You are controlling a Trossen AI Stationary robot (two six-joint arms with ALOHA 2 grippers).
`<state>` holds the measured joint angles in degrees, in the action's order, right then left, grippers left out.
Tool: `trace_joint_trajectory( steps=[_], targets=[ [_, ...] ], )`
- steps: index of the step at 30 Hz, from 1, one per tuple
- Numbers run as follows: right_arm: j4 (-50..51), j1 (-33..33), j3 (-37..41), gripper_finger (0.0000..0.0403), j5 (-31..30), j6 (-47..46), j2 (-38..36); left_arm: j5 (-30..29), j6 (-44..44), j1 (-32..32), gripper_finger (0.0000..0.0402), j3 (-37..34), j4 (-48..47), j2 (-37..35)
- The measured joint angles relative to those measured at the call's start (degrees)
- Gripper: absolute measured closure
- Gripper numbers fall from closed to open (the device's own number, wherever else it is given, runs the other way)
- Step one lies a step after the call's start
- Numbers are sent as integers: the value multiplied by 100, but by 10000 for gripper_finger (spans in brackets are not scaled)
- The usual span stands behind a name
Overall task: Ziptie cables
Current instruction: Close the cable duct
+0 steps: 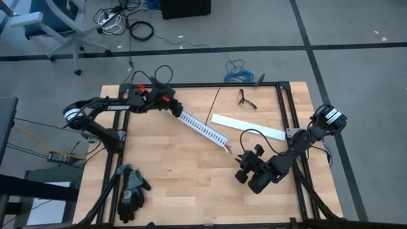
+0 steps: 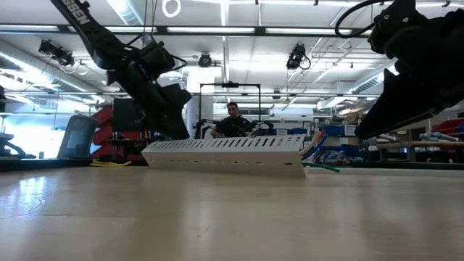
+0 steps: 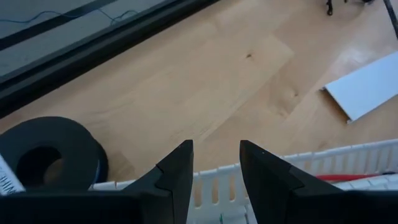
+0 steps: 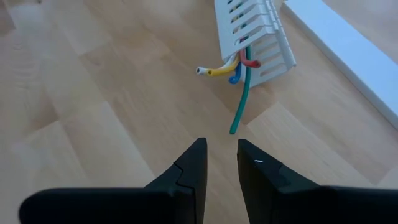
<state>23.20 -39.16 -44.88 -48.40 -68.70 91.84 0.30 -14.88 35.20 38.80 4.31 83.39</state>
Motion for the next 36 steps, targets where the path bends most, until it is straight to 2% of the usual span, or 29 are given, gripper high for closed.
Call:
trace_joint_trajectory(
  steps=[8,16,25,29,33,36],
  targets=[
    [-4,-2,0,328,13,-1,1,2,119,-2,261,69,-92,175],
    [-4,-2,0,327,11,30,1,-1,31,-4,261,63,-668,173],
    [-2,-2,0,327,11,34,1,193,-187,-94,261,63,-634,115],
    [8,-2,0,328,33,60,1,159,-113,-285,261,0,-420,-330],
    [118,-97,2,328,14,17,0,-124,-98,-621,261,-321,-229,-1249],
    [344,-259,39,328,-73,-344,1,-332,-247,-954,261,-698,-220,-2015]
  ],
)
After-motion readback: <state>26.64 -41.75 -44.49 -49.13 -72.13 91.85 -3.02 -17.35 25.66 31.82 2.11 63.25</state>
